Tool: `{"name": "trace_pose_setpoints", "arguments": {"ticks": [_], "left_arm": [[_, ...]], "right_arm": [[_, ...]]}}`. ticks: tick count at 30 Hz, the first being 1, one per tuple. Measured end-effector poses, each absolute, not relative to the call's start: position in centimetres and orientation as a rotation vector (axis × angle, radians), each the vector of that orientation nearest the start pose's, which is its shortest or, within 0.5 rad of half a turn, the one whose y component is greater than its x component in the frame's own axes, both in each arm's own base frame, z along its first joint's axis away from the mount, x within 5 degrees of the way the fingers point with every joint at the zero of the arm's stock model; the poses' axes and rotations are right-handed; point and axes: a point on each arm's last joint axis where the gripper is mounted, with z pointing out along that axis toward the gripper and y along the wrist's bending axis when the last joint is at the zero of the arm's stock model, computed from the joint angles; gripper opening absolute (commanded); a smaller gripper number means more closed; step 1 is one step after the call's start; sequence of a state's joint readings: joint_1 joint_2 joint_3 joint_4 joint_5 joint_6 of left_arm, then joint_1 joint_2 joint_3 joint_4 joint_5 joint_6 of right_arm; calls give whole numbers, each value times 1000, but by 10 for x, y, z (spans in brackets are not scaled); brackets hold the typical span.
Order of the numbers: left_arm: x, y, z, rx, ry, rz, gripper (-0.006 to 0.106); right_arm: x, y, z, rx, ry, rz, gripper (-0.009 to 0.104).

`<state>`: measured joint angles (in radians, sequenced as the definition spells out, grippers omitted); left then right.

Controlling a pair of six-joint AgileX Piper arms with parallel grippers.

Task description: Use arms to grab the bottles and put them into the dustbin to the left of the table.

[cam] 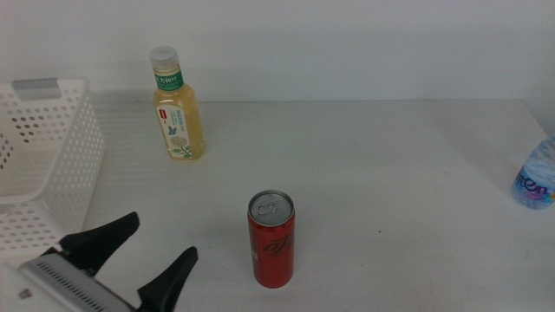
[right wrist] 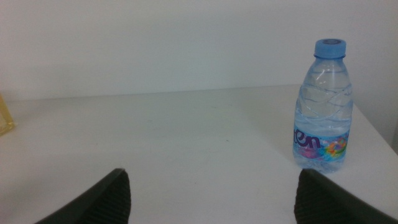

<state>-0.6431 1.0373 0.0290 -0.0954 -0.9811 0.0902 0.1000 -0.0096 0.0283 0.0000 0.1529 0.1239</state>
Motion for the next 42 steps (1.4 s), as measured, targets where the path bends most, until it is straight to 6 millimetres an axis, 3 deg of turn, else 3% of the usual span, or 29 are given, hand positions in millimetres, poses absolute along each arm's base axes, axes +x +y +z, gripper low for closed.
{"name": "trace_pose_setpoints", "arguments": {"ticks": [13,32,42], "left_arm": [[128,-95,152,517,1715,-494,90],[125,-100,152,583,1699,-539,90],[149,-121,150,595,1707,-567,90]], "right_arm": [[56,6,190,20,1658,170,70],[56,6,190,20,1658,170,70],[56,6,190,20,1658,170,70]]}}
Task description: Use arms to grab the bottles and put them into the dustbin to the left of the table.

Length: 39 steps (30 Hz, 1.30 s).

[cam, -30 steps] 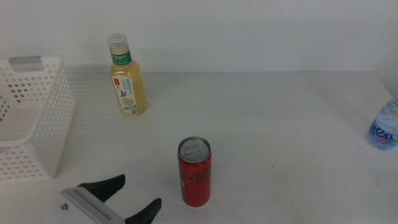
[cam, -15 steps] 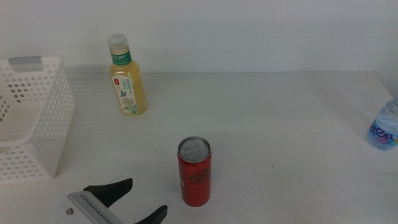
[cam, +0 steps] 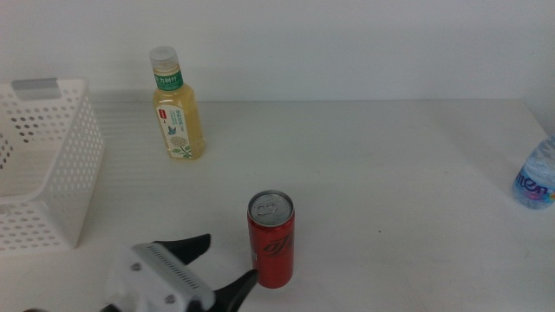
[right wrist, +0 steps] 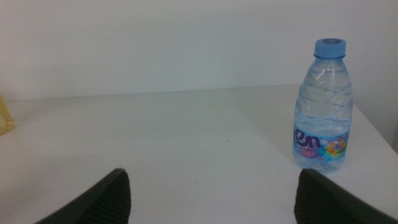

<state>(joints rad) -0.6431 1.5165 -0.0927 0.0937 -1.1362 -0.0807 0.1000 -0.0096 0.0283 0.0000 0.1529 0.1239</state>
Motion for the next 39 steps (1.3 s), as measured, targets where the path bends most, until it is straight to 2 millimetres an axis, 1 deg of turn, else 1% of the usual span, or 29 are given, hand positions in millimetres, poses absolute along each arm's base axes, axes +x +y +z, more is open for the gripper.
{"name": "trace_pose_setpoints", "arguments": {"ticks": [3,9,15,23,29,32,33,36,39], "left_arm": [[156,-129,145,622,1723,-581,90],[171,-146,141,669,1710,-616,90],[187,-159,141,667,1690,-635,90],[206,-177,134,679,1684,-671,90],[216,-186,131,685,1670,-677,90],[217,-186,131,683,1671,-679,90],[217,-186,131,683,1671,-679,82],[217,-186,131,682,1671,-678,64],[217,-186,131,679,1672,-674,41]], "right_arm": [[56,6,190,20,1658,170,70],[56,6,190,20,1658,170,70],[56,6,190,20,1658,170,70],[56,6,190,20,1658,170,70],[56,6,190,20,1658,170,70],[56,6,190,20,1658,170,70],[56,6,190,20,1658,170,70],[56,6,190,20,1658,170,70],[56,6,190,20,1658,170,70]]}}
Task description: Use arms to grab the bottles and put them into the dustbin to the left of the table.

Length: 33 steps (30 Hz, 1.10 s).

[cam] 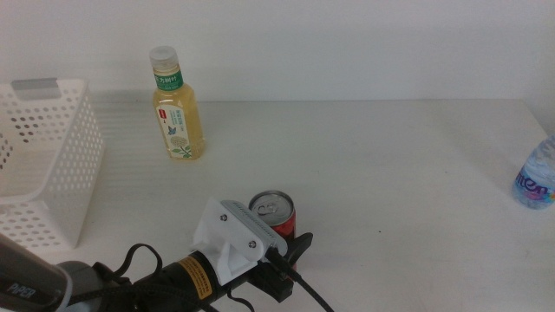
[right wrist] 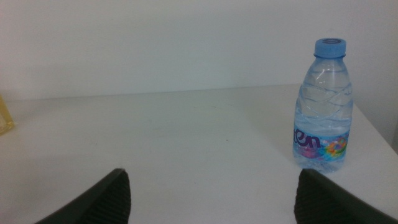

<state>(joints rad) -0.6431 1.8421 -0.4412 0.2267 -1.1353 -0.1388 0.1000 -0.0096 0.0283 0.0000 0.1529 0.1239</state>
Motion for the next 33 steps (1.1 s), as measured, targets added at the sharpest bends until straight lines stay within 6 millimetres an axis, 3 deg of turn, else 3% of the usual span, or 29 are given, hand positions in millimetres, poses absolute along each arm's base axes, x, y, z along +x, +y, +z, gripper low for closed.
{"name": "trace_pose_setpoints", "arguments": {"ticks": [2,3,12,21,33], "left_arm": [[217,-186,131,677,1673,-675,23],[218,-186,131,674,1674,-673,-5],[218,-184,143,630,1691,-682,-5],[219,-180,182,633,1730,-617,-5],[237,-183,254,646,1826,-482,-5]], "right_arm": [[56,6,190,20,1658,170,70],[56,6,190,20,1658,170,70],[56,6,190,20,1658,170,70],[56,6,190,20,1658,170,70],[56,6,190,20,1658,170,70]]}}
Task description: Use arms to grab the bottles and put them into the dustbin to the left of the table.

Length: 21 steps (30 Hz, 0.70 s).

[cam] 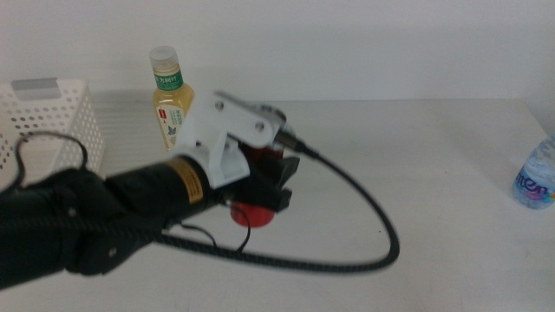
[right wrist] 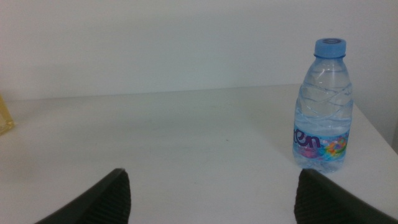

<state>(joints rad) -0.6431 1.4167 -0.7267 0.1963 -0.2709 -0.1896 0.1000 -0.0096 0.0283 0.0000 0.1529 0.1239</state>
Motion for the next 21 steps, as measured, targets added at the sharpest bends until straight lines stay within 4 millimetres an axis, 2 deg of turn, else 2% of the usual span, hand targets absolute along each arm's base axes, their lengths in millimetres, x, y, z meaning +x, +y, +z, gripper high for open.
{"name": "trace_pose_setpoints", "arguments": {"ticks": [9,15,18,21], "left_arm": [[252,-188,301,632,1894,-408,-5],[260,-182,327,600,2038,-330,-5],[262,-173,333,566,2136,-289,-5],[265,-160,331,516,2238,-266,-5]], "right_arm": [[56,6,190,20,1658,170,70],[56,6,190,20,1658,170,70],[56,6,190,20,1658,170,70],[56,6,190,20,1658,170,70]]}}
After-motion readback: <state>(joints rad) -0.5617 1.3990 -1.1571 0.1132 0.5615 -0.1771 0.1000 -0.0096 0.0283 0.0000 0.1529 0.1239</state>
